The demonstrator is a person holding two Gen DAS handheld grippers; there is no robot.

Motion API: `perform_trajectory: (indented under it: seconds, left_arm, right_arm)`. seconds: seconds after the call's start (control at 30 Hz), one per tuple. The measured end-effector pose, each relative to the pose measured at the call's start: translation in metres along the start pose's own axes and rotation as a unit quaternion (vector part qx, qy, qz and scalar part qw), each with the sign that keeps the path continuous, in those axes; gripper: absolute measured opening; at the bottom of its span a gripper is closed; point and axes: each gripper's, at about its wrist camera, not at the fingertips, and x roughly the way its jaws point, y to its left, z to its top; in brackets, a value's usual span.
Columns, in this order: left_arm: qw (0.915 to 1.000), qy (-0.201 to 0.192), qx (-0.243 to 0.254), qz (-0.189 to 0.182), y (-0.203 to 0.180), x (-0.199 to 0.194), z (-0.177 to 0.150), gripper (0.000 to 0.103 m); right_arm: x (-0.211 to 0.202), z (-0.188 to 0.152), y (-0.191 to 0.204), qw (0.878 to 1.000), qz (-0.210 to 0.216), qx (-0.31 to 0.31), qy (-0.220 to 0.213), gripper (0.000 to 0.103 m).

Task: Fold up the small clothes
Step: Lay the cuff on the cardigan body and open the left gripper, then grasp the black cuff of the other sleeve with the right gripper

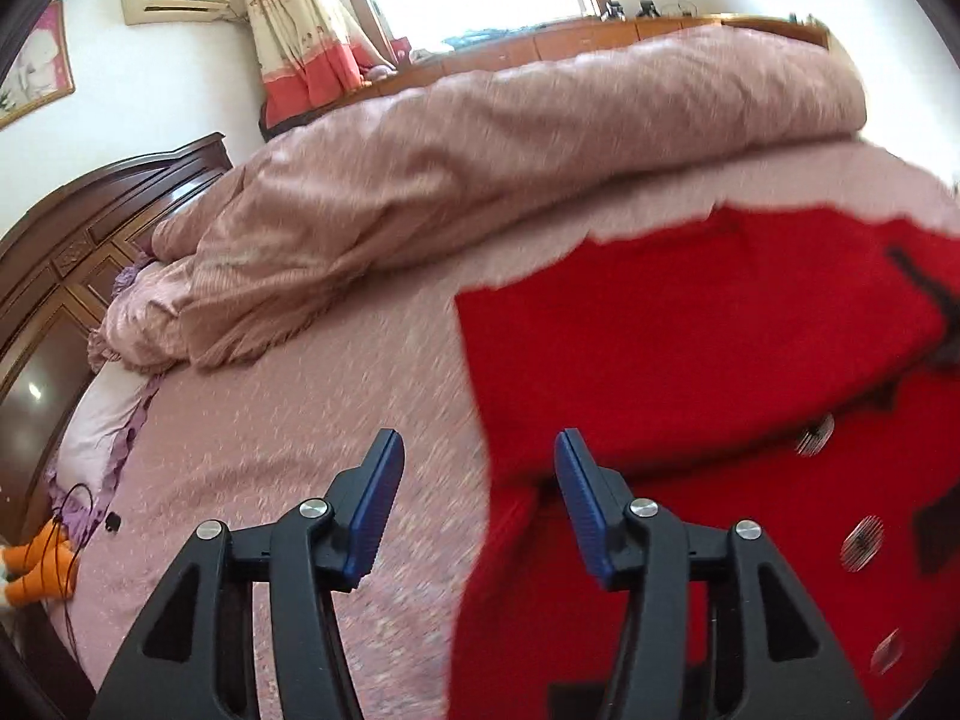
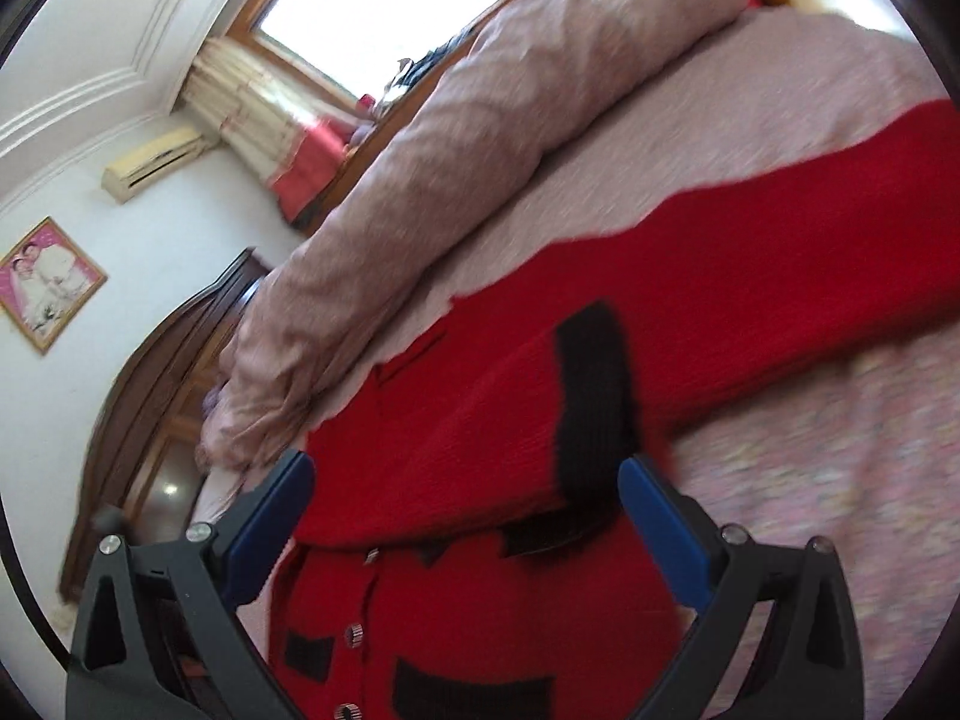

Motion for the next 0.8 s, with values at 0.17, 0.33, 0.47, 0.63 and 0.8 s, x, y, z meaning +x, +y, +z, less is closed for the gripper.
perform_trajectory:
  seconds: [0.17, 0.33, 0.47, 0.63, 0.8]
  left_arm:
    - [0.9996, -0.003, 0.015, -0.024, -0.006, 0.010, -0.016, 0.046]
    - [0.9990, 0.016, 0.023, -0.036, -0.013, 0.026, -0.027, 0.046]
    - [0.9989, 0.033, -0.001, -0.033, -0.003, 0.039, -0.032, 0.046]
    - [0.9980, 0.042, -0.030, -0.037, 0.007, 0.046, -0.032, 0.046]
    - [0.9979, 0.040, -0.033, -0.039, 0.008, 0.046, -0.033, 0.046]
  right_arm:
    - [0.023, -0.012, -0.011, 0.995, 0.057, 0.066, 0.043, 0.103]
    - [0.024, -0.018, -0.030, 0.990, 0.053, 0.122, 0.037, 0.103]
    - [0.019, -0.020, -0.027, 0.992, 0.022, 0.121, 0.020, 0.103]
    - [0.022, -0.009, -0.036, 0.992, 0.010, 0.126, 0.005, 0.103]
    - [0.018, 0.000, -0.044, 0.988, 0.034, 0.147, -0.007, 0.103]
